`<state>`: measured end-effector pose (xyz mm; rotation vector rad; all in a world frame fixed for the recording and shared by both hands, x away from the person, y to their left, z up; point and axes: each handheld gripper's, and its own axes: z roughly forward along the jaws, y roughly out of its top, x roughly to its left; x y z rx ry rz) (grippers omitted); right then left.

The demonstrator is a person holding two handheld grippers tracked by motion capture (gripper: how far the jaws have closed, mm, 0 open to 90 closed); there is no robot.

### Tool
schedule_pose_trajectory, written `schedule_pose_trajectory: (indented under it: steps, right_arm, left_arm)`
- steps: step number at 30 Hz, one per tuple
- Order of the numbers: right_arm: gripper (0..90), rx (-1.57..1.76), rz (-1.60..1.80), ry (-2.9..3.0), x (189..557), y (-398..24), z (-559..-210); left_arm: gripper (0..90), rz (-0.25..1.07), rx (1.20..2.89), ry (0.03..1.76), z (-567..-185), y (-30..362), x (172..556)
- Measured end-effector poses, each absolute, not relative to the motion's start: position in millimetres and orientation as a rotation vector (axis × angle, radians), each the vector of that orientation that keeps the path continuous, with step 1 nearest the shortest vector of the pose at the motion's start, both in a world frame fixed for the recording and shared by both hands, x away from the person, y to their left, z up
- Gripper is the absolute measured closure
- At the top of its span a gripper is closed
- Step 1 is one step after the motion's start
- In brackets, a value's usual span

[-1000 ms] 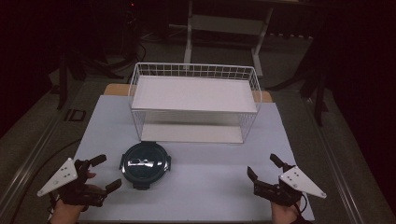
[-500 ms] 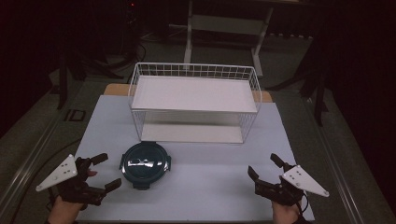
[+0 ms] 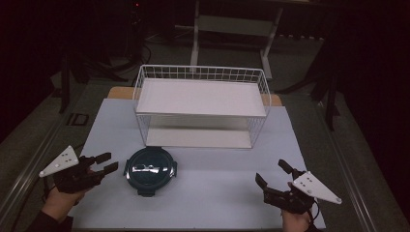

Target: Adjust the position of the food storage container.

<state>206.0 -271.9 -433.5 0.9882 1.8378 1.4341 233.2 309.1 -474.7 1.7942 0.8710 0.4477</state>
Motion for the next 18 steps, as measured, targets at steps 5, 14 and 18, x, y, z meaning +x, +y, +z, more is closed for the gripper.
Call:
schedule_pose_trajectory:
  steps: [5,14,18]
  right_arm:
    - [11.8,0.981,1.450,1.831,205,-272,-433]
    - [11.9,0.984,1.456,1.847,206,-271,-435]
    - [11.9,0.990,1.458,1.853,206,-271,-436]
  left_arm:
    - [89.2,0.413,1.904,0.917,-493,314,244]
    - [90.0,0.344,1.986,0.929,-515,303,257]
    - [90.0,0.325,1.996,0.906,-514,297,258]
